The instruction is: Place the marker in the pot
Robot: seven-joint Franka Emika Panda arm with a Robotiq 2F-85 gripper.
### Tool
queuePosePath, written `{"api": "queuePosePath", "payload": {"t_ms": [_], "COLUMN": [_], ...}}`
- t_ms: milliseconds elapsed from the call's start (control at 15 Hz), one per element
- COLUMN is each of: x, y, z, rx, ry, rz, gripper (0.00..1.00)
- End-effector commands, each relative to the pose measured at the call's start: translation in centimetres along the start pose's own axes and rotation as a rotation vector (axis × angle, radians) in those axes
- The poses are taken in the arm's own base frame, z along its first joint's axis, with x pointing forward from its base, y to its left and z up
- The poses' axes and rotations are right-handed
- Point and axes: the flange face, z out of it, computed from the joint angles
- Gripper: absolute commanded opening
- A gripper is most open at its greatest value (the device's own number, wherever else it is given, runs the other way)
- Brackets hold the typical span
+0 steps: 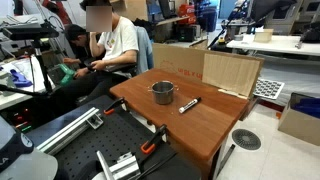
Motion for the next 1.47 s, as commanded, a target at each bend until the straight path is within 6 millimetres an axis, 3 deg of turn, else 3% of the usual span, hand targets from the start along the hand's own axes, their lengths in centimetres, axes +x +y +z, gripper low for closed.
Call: {"api": "queuePosePath", "payload": {"t_ms": [0,467,733,1400], "x": [0.1,0.8,3.4,10.7], "y": [0.0,0.0,-1.2,-4.1], "z": [-0.1,0.6,4.1,16.3], "rx": [0.000,0.014,0.049,0.226], "ry": [0.000,0.002,-0.026,-0.012], "rz": [0.000,0.059,0.029,-0.021], "gripper": [1.00,1.00,1.00,1.00]}}
